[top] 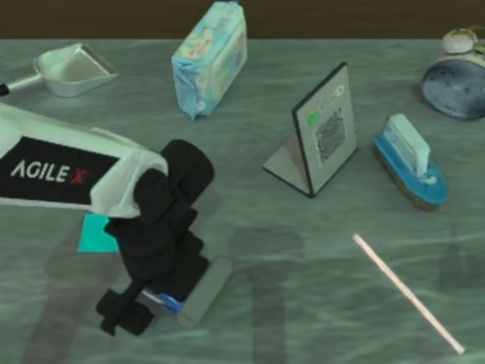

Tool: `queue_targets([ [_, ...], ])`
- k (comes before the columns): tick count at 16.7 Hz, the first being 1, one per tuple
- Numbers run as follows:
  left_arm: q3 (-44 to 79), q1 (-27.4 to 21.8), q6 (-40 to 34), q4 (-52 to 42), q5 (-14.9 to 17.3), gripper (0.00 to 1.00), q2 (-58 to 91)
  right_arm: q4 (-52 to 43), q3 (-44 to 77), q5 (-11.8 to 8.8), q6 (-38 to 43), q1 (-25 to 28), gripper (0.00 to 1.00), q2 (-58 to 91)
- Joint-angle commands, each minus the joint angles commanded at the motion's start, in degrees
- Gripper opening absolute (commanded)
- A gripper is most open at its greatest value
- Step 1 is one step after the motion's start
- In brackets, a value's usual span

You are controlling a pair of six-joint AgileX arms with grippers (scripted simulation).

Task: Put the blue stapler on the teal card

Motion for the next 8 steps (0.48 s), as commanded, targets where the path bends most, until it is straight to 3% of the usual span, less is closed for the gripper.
queue_targets([
  [3,0.0,0.0,0.0,0.0,0.0,0.02,0.0,0.0,0.0,0.0,0.0,0.0,1.0,0.0],
  [8,0.0,0.0,0.0,0.0,0.0,0.0,0.0,0.0,0.0,0.0,0.0,0.0,1.0,0.0],
])
